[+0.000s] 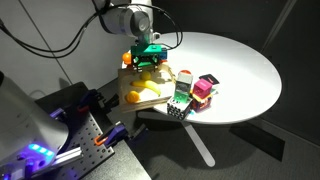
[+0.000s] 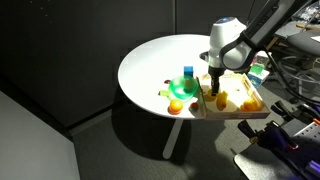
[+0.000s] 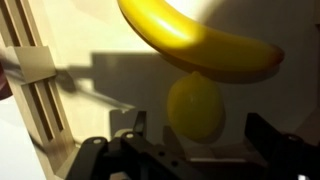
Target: Take the yellow ball off of the tray and put it into the bowl
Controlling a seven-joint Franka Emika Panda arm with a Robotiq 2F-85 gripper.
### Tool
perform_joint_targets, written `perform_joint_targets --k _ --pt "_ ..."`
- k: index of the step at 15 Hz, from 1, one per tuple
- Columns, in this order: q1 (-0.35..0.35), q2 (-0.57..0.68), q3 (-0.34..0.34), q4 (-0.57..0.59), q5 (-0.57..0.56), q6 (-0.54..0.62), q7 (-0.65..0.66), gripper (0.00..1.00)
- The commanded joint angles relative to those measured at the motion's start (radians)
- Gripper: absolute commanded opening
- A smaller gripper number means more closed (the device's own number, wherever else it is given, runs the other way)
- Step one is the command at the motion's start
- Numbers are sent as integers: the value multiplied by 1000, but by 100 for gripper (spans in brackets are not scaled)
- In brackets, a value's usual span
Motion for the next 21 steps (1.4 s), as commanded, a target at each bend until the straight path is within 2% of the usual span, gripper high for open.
perform_joint_targets --k 1,3,4,5,10,16,21 --pt "-1 48 -2 50 -35 -5 5 100" --pt "2 66 -5 64 -41 -4 11 100" --pt "2 74 -5 71 -42 -6 13 75" --pt "4 82 -8 77 -43 -6 18 73" --pt "13 75 -14 79 -32 -30 56 34" --pt "-21 14 45 56 44 -95 78 33" --pt "-22 -55 79 45 129 -150 84 33"
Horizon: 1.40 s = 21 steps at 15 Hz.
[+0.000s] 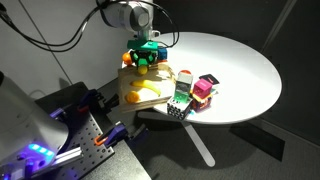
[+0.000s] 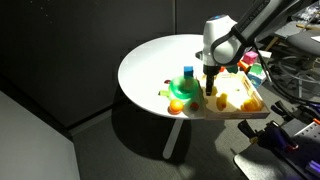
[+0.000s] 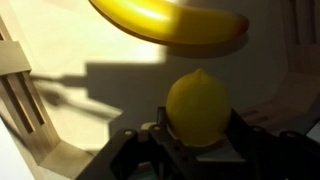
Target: Take the yellow ball off of the tray and put it into the bowl
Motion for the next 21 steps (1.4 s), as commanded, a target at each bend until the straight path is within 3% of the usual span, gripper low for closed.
perform_joint_targets --k 1,14,21 --pt "-14 -79 27 -26 50 -40 22 33" --pt "-48 -140 129 20 301 -32 -68 33" --pt "-25 -106 122 73 297 6 -56 33"
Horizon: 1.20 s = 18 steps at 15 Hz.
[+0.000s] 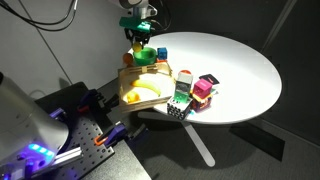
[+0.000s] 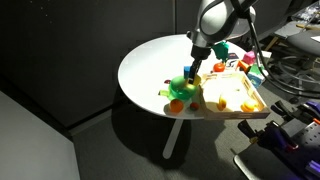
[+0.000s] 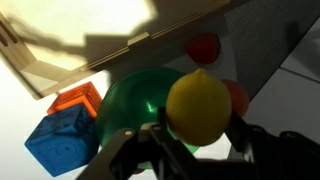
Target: Take the yellow ball off of the tray and put it into the bowl
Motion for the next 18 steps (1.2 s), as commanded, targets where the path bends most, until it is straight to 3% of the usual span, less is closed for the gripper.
perform_joint_targets --k 1,3,4,7,18 --pt "7 27 -6 38 -10 34 -4 33" --pt "14 40 -16 48 -26 60 9 33" --pt "14 46 -17 51 -30 71 10 80" --pt "13 61 -23 54 -41 98 18 99" --pt "-18 -1 -48 -15 -13 76 115 100"
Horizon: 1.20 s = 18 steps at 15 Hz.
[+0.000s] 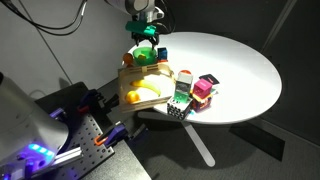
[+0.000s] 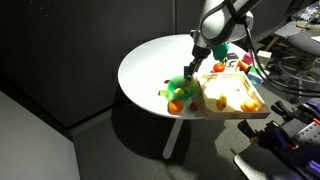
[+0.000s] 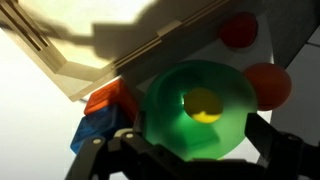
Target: Take the yellow ball off of the tray and put it into the bowl
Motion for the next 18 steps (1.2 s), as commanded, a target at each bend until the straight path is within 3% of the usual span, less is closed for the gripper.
perform_joint_targets --k 1,9,18 --pt "-16 -63 -11 -48 10 -25 50 100" --pt "6 -203 -99 -147 -28 -153 193 100" --pt "32 -379 -183 -252 -174 -276 417 100"
